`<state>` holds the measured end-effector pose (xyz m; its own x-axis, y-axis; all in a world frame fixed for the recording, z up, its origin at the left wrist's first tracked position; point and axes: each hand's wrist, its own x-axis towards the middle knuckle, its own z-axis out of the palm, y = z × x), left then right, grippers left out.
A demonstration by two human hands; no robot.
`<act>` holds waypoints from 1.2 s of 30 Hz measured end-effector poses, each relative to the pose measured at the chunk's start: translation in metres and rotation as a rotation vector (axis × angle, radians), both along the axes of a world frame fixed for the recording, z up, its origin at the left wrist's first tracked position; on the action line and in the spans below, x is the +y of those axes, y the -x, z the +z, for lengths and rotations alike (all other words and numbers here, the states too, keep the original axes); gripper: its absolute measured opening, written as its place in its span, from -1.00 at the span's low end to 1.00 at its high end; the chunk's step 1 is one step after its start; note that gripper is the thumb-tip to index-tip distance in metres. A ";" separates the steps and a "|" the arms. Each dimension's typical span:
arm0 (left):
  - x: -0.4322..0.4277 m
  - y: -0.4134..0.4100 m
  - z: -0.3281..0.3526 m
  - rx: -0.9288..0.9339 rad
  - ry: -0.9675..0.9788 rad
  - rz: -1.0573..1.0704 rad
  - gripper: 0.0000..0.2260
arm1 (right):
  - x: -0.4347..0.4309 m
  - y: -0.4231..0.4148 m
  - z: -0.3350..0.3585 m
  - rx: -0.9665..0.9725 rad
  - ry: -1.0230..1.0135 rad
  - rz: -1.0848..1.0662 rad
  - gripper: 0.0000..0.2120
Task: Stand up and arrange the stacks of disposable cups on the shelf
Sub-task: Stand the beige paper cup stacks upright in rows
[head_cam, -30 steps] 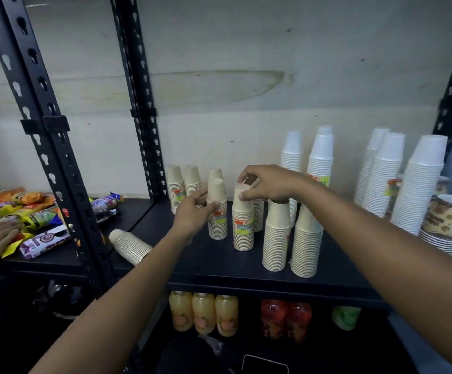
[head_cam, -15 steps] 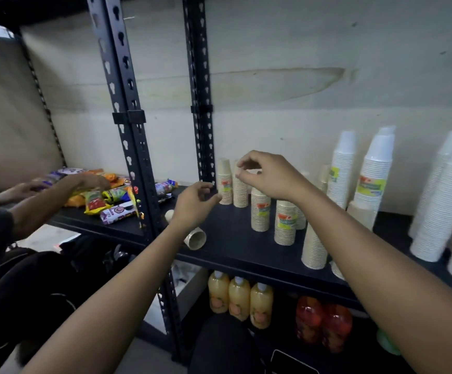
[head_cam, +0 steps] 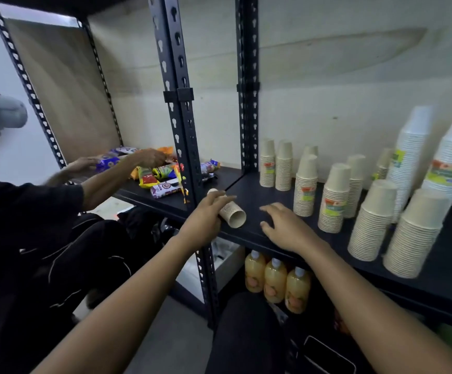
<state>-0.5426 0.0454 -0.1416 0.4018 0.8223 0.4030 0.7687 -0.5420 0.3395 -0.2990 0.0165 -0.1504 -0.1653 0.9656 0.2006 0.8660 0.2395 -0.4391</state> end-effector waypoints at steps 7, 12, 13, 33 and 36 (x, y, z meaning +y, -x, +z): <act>0.008 -0.006 -0.011 0.250 -0.112 -0.047 -0.20 | -0.007 -0.008 -0.016 0.013 -0.050 -0.018 -0.58; 0.015 -0.007 -0.015 0.241 -0.174 -0.075 -0.26 | -0.010 -0.008 -0.018 -0.004 -0.076 -0.047 -0.63; 0.017 -0.005 -0.015 0.222 -0.171 -0.084 -0.28 | -0.011 -0.007 -0.018 -0.008 -0.079 -0.050 -0.63; 0.057 -0.066 0.039 0.100 0.343 0.446 -0.36 | -0.019 -0.007 -0.015 0.003 -0.098 -0.078 -0.62; 0.052 -0.068 0.042 -0.020 0.393 0.424 -0.39 | -0.021 -0.008 -0.015 -0.004 -0.114 -0.087 -0.62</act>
